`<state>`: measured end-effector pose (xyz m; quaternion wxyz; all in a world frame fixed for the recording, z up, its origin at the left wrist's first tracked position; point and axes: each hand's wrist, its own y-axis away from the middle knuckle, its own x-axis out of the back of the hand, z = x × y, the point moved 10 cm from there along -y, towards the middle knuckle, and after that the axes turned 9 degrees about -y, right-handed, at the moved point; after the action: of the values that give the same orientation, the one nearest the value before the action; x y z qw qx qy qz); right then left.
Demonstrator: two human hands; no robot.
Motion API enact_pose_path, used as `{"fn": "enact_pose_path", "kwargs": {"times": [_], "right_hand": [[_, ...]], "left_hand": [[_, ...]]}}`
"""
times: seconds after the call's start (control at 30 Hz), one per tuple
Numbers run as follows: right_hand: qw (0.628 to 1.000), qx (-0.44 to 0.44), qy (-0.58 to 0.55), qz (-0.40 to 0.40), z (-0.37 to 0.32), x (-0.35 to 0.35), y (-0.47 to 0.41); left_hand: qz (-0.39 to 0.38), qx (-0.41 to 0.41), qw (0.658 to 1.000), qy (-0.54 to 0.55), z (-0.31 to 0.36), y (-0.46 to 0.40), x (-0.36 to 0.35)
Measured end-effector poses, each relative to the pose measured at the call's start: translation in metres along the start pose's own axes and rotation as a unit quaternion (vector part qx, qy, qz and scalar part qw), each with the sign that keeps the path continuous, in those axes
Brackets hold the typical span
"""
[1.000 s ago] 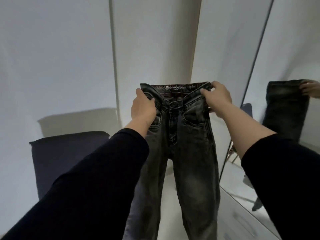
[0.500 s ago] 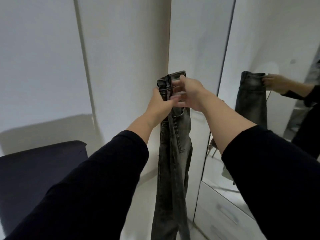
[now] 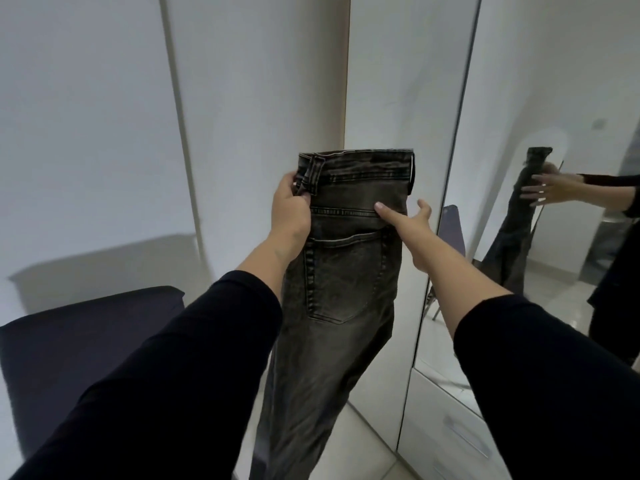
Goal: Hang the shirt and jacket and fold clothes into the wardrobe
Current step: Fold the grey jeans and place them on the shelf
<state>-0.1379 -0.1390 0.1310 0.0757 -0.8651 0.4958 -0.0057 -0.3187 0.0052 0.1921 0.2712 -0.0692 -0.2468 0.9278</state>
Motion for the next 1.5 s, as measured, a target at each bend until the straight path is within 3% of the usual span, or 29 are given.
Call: {"fn": "enact_pose_path", "kwargs": {"times": [0.1,0.17,0.43,0.57,0.67,0.73,0.87,1.0,1.13,1.43,1.5], "right_hand": [[0.990,-0.030,-0.072,-0.120,0.007,-0.033,0.006],[0.983,-0.026,-0.104,-0.148,0.002,-0.052,0.008],[0.976,0.064,-0.180,-0.105,-0.037,-0.106,0.021],[0.971,0.097,-0.190,-0.107,-0.059,-0.121,0.032],[0.970,0.114,-0.185,-0.106,-0.074,-0.122,0.032],[0.974,0.127,-0.159,-0.096,-0.081,-0.118,0.030],[0.979,0.155,-0.077,-0.105,-0.091,-0.109,0.030],[0.976,0.061,-0.002,-0.208,-0.070,-0.107,0.030],[0.973,-0.058,0.073,-0.213,-0.009,-0.079,0.028],[0.971,-0.152,0.012,-0.183,0.090,-0.067,0.039],[0.959,-0.197,-0.076,-0.188,0.109,-0.068,0.044]], "left_hand": [[0.017,-0.003,1.000,0.014,0.002,-0.006,0.026],[0.034,-0.008,0.999,0.013,0.003,-0.007,0.047],[0.079,-0.031,0.996,-0.024,-0.019,0.002,0.118],[0.048,0.075,0.995,-0.037,-0.083,0.044,0.132],[-0.023,0.173,0.984,-0.047,-0.125,0.084,0.113],[-0.040,0.192,0.979,-0.060,-0.132,0.093,0.098],[-0.002,0.181,0.983,-0.019,-0.122,0.089,0.084],[0.036,0.184,0.981,0.055,-0.118,0.081,0.078],[0.044,0.185,0.976,0.102,-0.107,0.067,0.074],[0.078,0.182,0.972,0.126,-0.087,0.033,0.087],[0.102,0.197,0.968,0.118,-0.092,0.027,0.101]]}}
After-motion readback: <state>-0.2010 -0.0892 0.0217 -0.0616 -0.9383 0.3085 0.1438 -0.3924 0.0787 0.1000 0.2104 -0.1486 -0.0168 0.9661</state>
